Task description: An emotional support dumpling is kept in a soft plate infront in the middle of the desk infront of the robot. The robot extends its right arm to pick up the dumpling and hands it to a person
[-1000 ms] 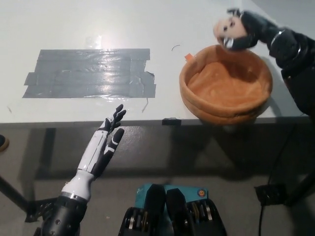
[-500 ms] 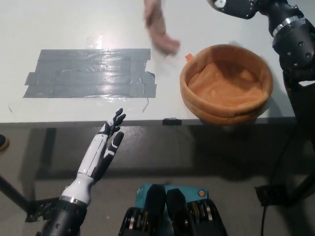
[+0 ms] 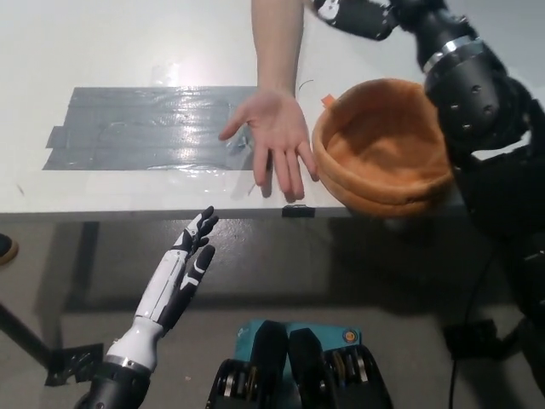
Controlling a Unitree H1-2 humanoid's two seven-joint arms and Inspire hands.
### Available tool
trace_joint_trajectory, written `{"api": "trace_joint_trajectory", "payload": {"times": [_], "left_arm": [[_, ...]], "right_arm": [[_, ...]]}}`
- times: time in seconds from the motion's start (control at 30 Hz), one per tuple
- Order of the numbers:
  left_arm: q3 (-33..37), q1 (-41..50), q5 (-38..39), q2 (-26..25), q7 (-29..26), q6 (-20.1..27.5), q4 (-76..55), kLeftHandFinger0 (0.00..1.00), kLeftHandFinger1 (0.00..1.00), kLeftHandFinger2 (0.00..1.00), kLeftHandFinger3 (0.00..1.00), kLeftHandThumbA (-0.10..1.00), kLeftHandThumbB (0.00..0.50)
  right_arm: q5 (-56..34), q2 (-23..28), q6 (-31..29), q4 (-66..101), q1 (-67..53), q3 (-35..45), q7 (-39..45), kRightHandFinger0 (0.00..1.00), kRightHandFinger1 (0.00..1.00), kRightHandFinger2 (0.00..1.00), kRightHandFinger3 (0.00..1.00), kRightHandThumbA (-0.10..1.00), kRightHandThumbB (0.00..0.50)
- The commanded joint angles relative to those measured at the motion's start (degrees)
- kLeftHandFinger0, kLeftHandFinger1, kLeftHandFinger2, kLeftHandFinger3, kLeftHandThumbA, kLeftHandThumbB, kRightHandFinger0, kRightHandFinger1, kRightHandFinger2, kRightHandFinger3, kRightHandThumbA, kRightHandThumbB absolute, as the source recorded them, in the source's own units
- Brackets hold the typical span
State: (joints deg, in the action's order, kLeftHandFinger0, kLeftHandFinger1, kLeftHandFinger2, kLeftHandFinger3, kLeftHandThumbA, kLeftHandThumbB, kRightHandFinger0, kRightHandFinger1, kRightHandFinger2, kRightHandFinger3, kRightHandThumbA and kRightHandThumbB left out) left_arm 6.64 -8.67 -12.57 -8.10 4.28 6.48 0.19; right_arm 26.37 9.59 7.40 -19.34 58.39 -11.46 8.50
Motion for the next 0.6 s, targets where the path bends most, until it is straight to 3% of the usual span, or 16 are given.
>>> {"api": "trace_joint_trajectory", "payload": {"times": [0.0, 0.07, 0.17, 0.2, 0.23, 0.27, 0.3, 0.4, 0.43, 0.47, 0.5, 0.53, 0.57], "left_arm": [[0.28, -1.24, 0.41, 0.03, 0.49, 0.63, -1.07, 1.0, 1.0, 1.0, 1.0, 1.0, 0.121], [0.22, -1.44, 0.49, 0.19, 0.47, 0.19, -1.07, 1.0, 1.0, 1.0, 1.0, 1.0, 0.138], [0.31, -1.75, 0.13, 0.18, 0.4, 0.32, -1.07, 1.0, 1.0, 1.0, 1.0, 1.0, 0.132], [0.4, -1.71, -0.11, 0.09, 0.41, 0.4, -1.09, 1.0, 1.0, 1.0, 1.0, 1.0, 0.13], [0.52, -1.81, -0.38, 0.01, 0.43, 0.55, -0.99, 1.0, 1.0, 1.0, 1.0, 1.0, 0.127], [0.58, -1.91, -0.53, -0.1, 0.42, 0.84, -0.82, 1.0, 1.0, 1.0, 1.0, 1.0, 0.126], [0.61, -2.01, -0.53, -0.21, 0.47, 1.17, -0.62, 1.0, 1.0, 1.0, 1.0, 1.0, 0.126], [0.63, -2.23, -0.66, -0.47, 0.52, 1.43, -0.54, 1.0, 1.0, 1.0, 1.0, 1.0, 0.124], [0.62, -2.27, -0.72, -0.5, 0.49, 1.43, -0.56, 1.0, 1.0, 1.0, 1.0, 1.0, 0.122], [0.62, -2.29, -0.76, -0.47, 0.4, 1.53, -0.52, 1.0, 1.0, 1.0, 1.0, 1.0, 0.117], [0.64, -2.31, -0.77, -0.5, 0.4, 1.63, -0.45, 1.0, 1.0, 1.0, 1.0, 1.0, 0.117], [0.66, -2.31, -0.77, -0.5, 0.4, 1.66, -0.41, 1.0, 1.0, 1.0, 1.0, 1.0, 0.117], [0.68, -2.26, -0.74, -0.45, 0.4, 1.64, -0.43, 1.0, 1.0, 1.0, 1.0, 1.0, 0.12]], "right_arm": [[1.63, -2.35, -4.08, -7.54, 7.06, -1.68, -4.36, 0.26, 0.7, 1.0, 0.99, -0.1, 0.187], [2.69, -3.29, -5.86, -13.19, 8.8, -3.11, -6.01, 0.14, 0.63, 1.0, 0.96, -0.1, 0.191], [3.89, -5.19, -7.89, -22.4, 11.22, -5.13, -9.2, 0.06, 0.59, 1.0, 1.0, -0.1, 0.156], [4.34, -5.57, -7.95, -24.19, 11.5, -5.79, -9.71, 0.12, 0.7, 1.0, 1.0, -0.1, 0.169], [4.6, -6.02, -8.39, -26.67, 11.88, -6.41, -10.57, 0.18, 0.73, 1.0, 1.0, -0.1, 0.124], [4.74, -6.71, -9.23, -29.76, 12.24, -6.98, -11.49, 0.16, 0.68, 0.97, 0.94, -0.1, 0.135], [4.82, -7.51, -10.44, -33.16, 12.51, -7.67, -12.65, 0.09, 0.53, 0.77, 0.74, -0.1, 0.158], [4.88, -9.09, -12.46, -39.28, 12.97, -9.13, -15.21, 0.0, 0.44, 0.84, 0.72, -0.1, 0.181], [4.49, -9.65, -12.74, -40.88, 12.79, -9.34, -14.97, 0.0, 0.43, 0.86, 0.76, -0.1, 0.18], [4.35, -10.18, -12.79, -42.55, 12.74, -9.68, -14.88, 0.0, 0.48, 0.95, 0.87, -0.1, 0.169], [4.28, -10.25, -13.02, -43.07, 12.89, -9.78, -15.08, 0.01, 0.49, 0.94, 0.87, -0.1, 0.199], [4.5, -10.63, -13.63, -44.66, 12.93, -10.29, -15.61, 0.0, 0.49, 0.96, 0.92, -0.1, 0.168], [4.77, -11.11, -13.21, -46.26, 13.0, -10.79, -15.79, 0.0, 0.51, 0.97, 0.96, -0.1, 0.18]]}}
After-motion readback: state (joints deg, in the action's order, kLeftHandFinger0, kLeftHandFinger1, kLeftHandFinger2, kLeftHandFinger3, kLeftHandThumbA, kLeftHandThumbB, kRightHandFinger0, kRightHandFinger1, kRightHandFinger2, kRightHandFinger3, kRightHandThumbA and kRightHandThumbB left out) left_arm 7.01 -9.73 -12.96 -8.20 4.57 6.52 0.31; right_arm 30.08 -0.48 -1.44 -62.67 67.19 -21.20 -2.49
